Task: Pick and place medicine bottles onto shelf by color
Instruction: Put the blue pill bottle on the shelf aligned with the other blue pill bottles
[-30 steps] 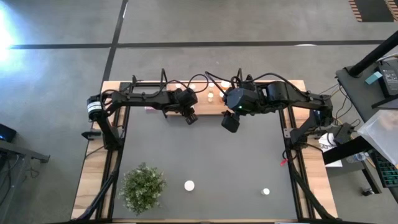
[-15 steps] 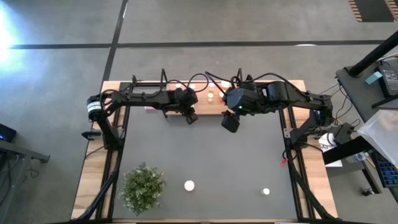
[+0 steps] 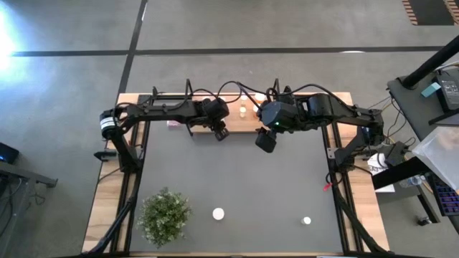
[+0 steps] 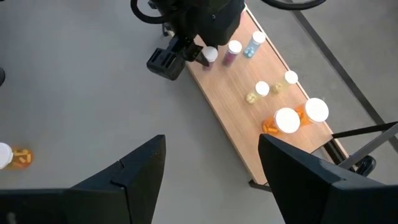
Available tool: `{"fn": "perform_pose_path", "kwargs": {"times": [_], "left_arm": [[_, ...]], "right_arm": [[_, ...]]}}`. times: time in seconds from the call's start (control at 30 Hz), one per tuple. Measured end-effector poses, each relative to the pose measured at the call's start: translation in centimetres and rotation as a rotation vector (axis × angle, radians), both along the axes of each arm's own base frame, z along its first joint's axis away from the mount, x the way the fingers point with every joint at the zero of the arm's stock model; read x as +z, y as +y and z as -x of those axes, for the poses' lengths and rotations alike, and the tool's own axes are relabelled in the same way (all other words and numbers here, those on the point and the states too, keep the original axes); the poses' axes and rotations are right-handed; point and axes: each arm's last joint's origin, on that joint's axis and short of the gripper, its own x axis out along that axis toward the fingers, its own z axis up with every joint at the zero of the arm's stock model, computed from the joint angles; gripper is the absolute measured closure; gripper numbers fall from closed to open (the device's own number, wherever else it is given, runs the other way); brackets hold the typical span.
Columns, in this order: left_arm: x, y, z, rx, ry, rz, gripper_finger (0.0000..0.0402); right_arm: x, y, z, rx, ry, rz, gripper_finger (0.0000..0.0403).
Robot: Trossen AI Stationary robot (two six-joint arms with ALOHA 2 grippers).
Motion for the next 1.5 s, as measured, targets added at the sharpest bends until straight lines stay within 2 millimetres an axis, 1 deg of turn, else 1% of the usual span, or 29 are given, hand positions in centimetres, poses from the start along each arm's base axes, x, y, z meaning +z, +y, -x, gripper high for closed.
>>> {"fn": "perform_pose_path", "kwargs": {"times": [0.2, 0.3, 1.5], "left_arm": [[-0.68, -0.09, 0.28, 0.001, 0.022, 0.007, 0.0280], [-0.82, -0.05, 0.19, 0.002, 0.005, -0.002, 0.0280], [-1.05, 0.05, 0.27, 0.024, 0.014, -0.026, 0.0281]], "right_arm": [[0.00, 0.00, 0.00, 0.000, 0.000, 0.000, 0.0156], [0.00, 0.00, 0.00, 0.000, 0.000, 0.000, 0.0156], [-0.03, 0.01, 0.03, -0.018, -0.004, -0.016, 0.0156]]}}
